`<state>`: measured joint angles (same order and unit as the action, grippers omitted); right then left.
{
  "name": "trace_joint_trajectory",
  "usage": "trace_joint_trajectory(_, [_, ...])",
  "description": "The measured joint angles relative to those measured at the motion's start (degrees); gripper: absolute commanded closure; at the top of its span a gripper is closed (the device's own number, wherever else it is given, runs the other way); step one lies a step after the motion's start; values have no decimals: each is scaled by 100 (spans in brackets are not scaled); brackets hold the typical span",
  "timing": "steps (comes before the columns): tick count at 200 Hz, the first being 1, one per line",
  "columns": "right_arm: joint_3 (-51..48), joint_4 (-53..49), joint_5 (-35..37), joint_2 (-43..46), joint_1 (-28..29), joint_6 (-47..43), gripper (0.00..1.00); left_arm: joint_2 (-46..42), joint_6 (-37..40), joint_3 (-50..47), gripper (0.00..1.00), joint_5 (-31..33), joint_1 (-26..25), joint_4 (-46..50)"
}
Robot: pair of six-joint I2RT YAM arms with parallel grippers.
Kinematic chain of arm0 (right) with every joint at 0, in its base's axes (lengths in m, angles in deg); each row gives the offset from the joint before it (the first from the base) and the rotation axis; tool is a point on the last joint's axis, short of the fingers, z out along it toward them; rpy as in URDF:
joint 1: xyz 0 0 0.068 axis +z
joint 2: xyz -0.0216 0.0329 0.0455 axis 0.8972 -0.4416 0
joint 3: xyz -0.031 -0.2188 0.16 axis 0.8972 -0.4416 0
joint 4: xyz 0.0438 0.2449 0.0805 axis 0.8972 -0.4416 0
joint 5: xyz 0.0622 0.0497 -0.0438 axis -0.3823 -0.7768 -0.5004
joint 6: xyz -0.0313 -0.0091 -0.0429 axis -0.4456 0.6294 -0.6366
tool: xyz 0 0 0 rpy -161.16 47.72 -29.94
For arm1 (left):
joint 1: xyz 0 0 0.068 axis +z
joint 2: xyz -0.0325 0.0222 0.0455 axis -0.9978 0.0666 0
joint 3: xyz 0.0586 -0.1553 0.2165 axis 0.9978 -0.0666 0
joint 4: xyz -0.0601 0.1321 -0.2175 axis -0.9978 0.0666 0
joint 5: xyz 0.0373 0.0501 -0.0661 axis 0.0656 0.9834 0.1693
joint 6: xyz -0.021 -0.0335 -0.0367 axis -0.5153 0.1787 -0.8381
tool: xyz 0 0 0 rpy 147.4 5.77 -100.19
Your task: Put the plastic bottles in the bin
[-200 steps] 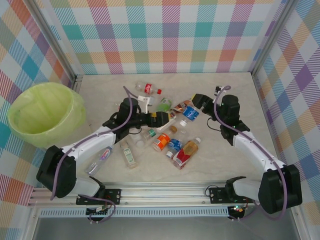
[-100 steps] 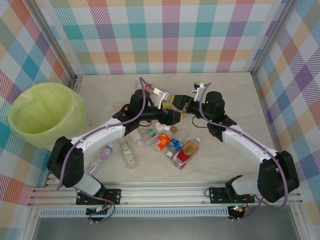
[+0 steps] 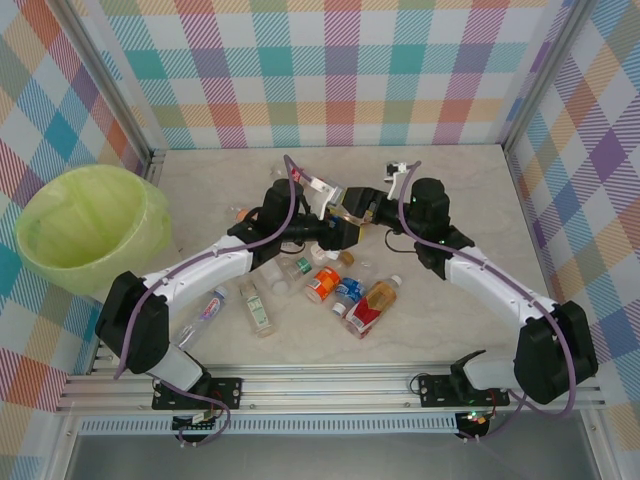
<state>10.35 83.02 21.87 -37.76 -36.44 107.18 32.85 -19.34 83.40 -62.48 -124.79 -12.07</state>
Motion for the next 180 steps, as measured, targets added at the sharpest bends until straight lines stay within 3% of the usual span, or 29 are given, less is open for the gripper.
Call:
trace_joint_trajectory(36, [13,-221,463,446,7,-249,0,-138,81,-2,52,1102,0,247])
trace_joint_trajectory(94, [-79,-293,2033,1180,11,-431,0,-1266,750,505,52,4605,225,1908])
trace_joint_trajectory(135, [-175,-643,2448,1176,11,-474,0,-1950,1346,1132,52,7023,1292,2597])
trace_joint_trajectory(180, [-175,-907,2616,1176,11,-684,0,-2170,1644,1598,51,8144,2671,3097])
